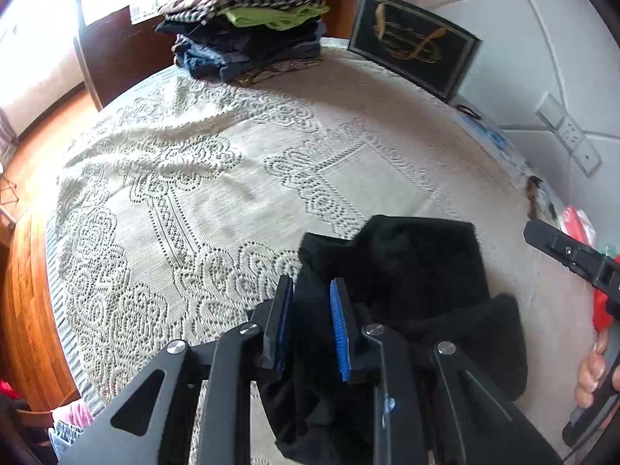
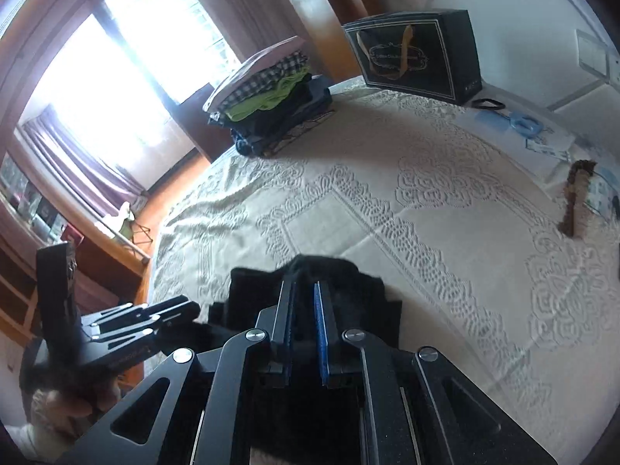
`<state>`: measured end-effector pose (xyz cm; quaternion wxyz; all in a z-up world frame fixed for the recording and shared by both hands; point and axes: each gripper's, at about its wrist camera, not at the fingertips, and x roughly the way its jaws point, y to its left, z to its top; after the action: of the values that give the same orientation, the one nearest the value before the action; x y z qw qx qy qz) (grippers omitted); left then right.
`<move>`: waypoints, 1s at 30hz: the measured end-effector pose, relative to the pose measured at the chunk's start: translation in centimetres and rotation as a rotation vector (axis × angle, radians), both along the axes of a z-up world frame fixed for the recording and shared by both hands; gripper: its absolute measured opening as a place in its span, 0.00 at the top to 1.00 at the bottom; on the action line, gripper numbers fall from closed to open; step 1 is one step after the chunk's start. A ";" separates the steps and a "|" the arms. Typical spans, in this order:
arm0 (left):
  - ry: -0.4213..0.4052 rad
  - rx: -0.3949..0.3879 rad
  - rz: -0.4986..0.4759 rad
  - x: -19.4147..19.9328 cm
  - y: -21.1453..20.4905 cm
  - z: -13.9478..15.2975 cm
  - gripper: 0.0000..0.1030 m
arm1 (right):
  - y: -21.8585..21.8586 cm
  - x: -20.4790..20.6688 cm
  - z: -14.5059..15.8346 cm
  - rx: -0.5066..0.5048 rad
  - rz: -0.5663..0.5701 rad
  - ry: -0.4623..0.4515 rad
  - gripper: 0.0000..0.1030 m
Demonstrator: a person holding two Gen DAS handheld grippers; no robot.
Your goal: Fold clothes
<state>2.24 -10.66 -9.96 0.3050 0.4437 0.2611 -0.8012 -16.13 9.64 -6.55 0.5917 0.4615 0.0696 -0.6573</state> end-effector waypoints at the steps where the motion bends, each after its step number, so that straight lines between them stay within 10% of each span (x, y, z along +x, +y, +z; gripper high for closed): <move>1: -0.004 0.022 0.008 0.0 -0.5 -0.5 0.81 | -1.0 -0.3 -0.9 0.020 -0.012 -0.005 0.89; 5: 0.021 0.056 -0.028 1.4 0.0 -0.4 0.67 | -1.1 -0.7 -2.3 0.069 -0.037 -0.003 0.84; 7: 0.046 0.055 -0.043 2.4 1.0 -0.1 0.20 | 0.7 -0.1 -1.7 0.059 -0.022 0.019 0.76; 8: 0.058 0.054 -0.051 3.0 1.6 0.0 0.17 | 1.8 0.2 -1.5 0.069 -0.020 0.030 0.68; 13: 0.067 0.036 -0.121 2.8 3.6 -0.4 0.21 | 6.3 0.6 -2.9 0.129 -0.047 -0.015 0.58; 14: 0.059 0.050 -0.131 2.5 3.8 -0.9 0.31 | 6.7 0.5 -3.4 0.142 -0.058 -0.023 0.57; 16: 0.035 0.094 -0.135 1.9 4.0 -2.2 0.88 | 6.8 0.5 -4.6 0.162 -0.066 -0.050 0.57; 19: 0.047 0.084 -0.143 2.0 4.5 -1.6 0.89 | 6.3 1.6 -5.3 0.182 -0.031 -0.040 0.96; 24: 0.155 -0.056 -0.120 3.0 3.9 4.3 0.89 | 6.2 4.1 1.4 -0.032 0.026 0.209 0.96; 30: -0.012 0.048 -0.002 -0.9 -2.6 -1.1 0.69 | -0.4 0.0 -1.5 0.017 -0.005 0.156 0.93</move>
<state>1.36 -13.24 -11.04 0.2953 0.4558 0.2779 -0.7923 -16.15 9.23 -8.06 0.5789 0.4141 0.1198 -0.6921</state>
